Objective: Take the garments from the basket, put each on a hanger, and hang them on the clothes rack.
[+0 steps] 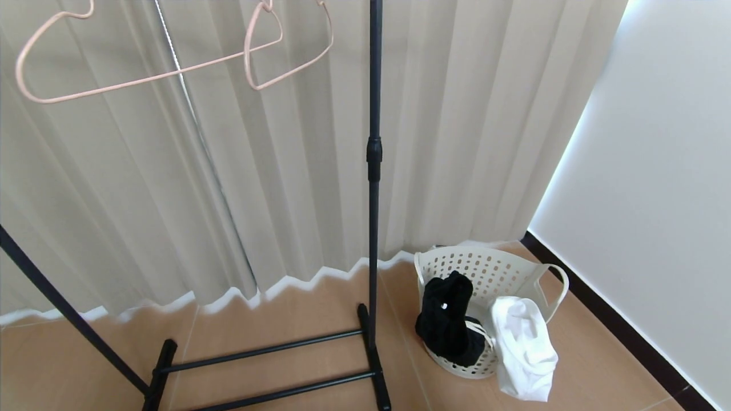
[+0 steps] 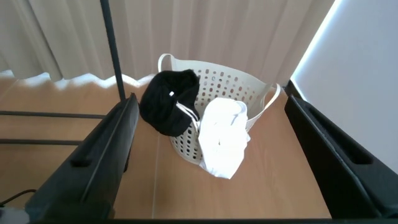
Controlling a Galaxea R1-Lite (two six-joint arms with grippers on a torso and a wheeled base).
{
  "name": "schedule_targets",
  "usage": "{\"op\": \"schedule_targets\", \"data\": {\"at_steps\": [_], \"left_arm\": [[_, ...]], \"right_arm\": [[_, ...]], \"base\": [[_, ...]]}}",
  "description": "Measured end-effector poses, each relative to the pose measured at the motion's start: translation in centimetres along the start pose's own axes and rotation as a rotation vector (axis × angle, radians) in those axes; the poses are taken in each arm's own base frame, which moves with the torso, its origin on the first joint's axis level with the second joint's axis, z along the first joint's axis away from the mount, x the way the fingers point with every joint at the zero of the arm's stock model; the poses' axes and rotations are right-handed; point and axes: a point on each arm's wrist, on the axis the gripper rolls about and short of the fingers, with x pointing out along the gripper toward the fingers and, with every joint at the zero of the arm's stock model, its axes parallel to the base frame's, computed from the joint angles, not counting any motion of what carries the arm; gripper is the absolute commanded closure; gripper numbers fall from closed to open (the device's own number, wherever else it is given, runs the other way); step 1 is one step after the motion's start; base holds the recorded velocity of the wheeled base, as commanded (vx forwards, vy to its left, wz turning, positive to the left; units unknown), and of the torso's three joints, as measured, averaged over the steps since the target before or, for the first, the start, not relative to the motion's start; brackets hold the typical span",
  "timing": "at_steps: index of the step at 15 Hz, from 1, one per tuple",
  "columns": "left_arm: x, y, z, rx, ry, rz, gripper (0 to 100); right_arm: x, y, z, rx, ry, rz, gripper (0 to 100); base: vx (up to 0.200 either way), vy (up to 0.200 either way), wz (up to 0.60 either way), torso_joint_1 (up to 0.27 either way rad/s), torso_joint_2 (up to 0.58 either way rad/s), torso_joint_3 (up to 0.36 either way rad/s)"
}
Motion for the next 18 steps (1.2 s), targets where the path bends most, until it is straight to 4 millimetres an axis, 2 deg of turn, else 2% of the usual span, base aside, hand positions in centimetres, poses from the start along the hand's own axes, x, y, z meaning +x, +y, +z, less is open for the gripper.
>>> {"op": "schedule_targets", "data": {"at_steps": [4, 6, 13, 18], "left_arm": [[0.0, 0.0, 0.0, -0.002, 0.0, 0.002, 0], [0.0, 0.01, -0.02, -0.002, 0.001, 0.002, 0], [0.0, 0.0, -0.01, -0.002, 0.001, 0.002, 0], [-0.01, 0.0, 0.04, -0.006, -0.001, 0.003, 0]], "right_arm": [[0.0, 0.0, 0.02, 0.0, -0.001, 0.0, 0], [0.0, 0.0, 0.02, 0.0, -0.001, -0.001, 0], [0.0, 0.0, 0.03, -0.005, -0.003, -0.001, 0], [0.0, -0.01, 0.01, 0.007, -0.002, -0.002, 0]], "base": [[0.0, 0.0, 0.0, 0.0, 0.0, 0.0], [0.0, 0.0, -0.6, 0.0, 0.0, 0.005], [0.0, 0.0, 0.0, 0.0, 0.0, 0.0], [0.0, 0.0, 0.0, 0.003, 0.0, -0.156]]}}
